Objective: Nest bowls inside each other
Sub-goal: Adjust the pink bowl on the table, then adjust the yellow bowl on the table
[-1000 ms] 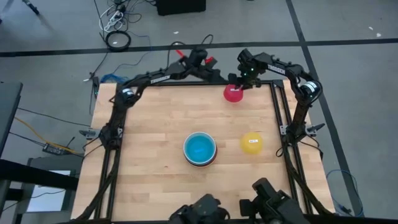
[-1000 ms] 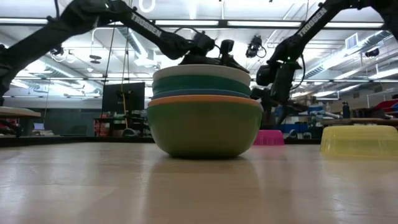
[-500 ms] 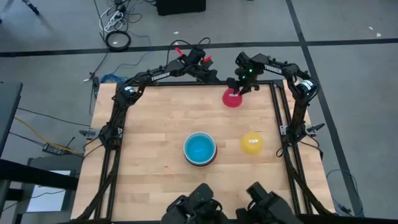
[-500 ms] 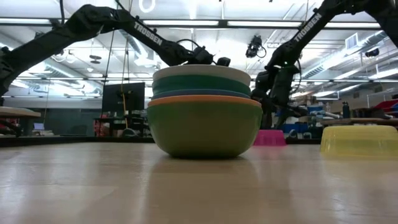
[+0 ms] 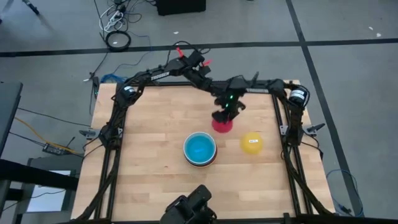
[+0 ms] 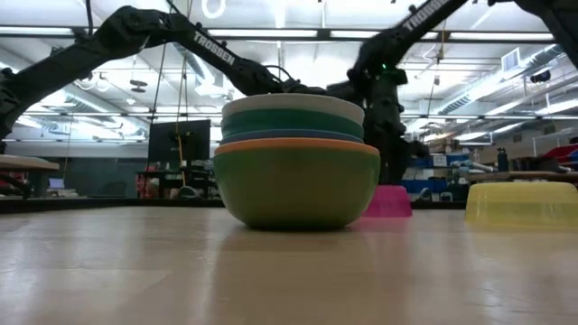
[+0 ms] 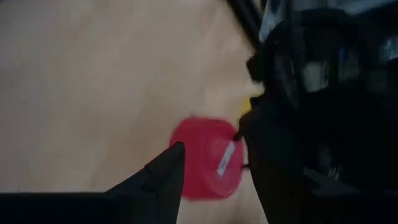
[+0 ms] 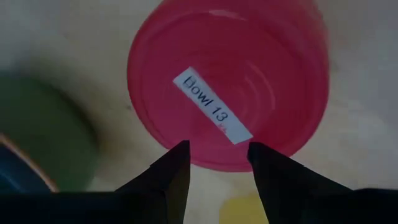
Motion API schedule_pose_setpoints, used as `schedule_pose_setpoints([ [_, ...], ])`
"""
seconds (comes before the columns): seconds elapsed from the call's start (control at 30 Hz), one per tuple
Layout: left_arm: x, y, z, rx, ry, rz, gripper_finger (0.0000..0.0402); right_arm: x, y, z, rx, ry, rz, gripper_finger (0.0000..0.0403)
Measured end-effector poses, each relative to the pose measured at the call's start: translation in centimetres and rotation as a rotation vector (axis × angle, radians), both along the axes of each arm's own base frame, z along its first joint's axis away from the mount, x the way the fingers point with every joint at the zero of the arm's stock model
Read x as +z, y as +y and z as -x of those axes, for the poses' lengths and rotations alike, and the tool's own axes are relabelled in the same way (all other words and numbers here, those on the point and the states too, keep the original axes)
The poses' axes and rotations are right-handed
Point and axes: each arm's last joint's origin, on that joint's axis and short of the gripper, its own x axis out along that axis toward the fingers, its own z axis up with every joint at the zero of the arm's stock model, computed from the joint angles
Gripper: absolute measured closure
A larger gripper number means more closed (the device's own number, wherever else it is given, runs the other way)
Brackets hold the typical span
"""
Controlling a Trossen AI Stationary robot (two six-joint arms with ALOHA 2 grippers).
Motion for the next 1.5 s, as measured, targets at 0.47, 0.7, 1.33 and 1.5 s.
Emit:
schedule_pose_setpoints([
  [0.47, 6.2, -6.2, 3.6, -0.185, 0.099, -0.358, 0.0216, 12.3, 2.3, 6.6, -0.133, -0.275, 0.635, 0.0275],
  [0.7, 4.1, -5.4, 4.8, 0.019, 0.014, -0.384, 0.0216, 9.5, 4.9, 13.9, -0.424, -0.366, 0.665, 0.0275],
  [1.33, -2.6, -1.3, -0.7, 0.203, 0.025, -0.005, 0.024, -0.7, -2.1, 12.2, -0.737, -0.366, 0.502, 0.0304],
  [1.5, -2.7, -0.4, -2.0, 0.205, 0.033, 0.006, 0.0269, -1.0, -3.2, 12.4, -0.764, -0.352, 0.498, 0.036],
])
